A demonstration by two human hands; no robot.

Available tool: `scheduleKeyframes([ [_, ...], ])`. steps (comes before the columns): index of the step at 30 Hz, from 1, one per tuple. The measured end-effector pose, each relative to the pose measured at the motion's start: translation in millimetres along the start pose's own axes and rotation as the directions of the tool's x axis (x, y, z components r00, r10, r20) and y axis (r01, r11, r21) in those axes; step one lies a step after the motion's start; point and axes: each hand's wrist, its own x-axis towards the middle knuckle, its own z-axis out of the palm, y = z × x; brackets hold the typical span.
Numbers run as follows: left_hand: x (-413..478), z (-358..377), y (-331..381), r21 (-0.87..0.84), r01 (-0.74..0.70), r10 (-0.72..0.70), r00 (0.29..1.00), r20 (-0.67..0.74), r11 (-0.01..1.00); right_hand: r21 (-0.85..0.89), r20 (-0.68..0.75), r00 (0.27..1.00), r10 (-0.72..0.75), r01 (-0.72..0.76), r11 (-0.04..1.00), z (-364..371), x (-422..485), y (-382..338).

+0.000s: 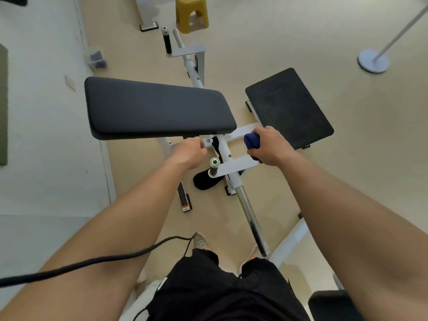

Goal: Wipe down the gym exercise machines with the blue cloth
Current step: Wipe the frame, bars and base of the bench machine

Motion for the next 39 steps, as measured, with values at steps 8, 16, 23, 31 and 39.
scheduleKeyframes([
  [8,-5.8,34.4,70.7,0.026,-0.031,0.031,0.999,0.019,0.999,-0.03,0.038,0.999,-0.016,0.017,0.999,0.9,-14.2,65.5],
  [16,-38.5,87.6,97.1,-0.046,0.099,-0.1,0.995,-0.025,0.994,-0.086,0.143,0.982,-0.126,0.139,0.987,-14.7,-4.8,122.7],
  [23,-46.4,106.4,98.4,-0.093,0.158,-0.162,0.986,-0.033,0.983,-0.072,0.205,0.957,-0.205,0.224,0.972,-22.8,14.7,131.4],
  [31,-5.7,94.1,114.8,-0.142,0.222,-0.23,0.972,-0.043,0.965,-0.1,0.263,0.934,-0.242,0.276,0.956,-26.2,68.3,142.7],
  [39,34.6,98.2,144.6,-0.311,0.497,-0.54,0.84,-0.063,0.81,-0.101,0.432,0.786,-0.442,0.529,0.843,-34.3,178.6,148.1],
])
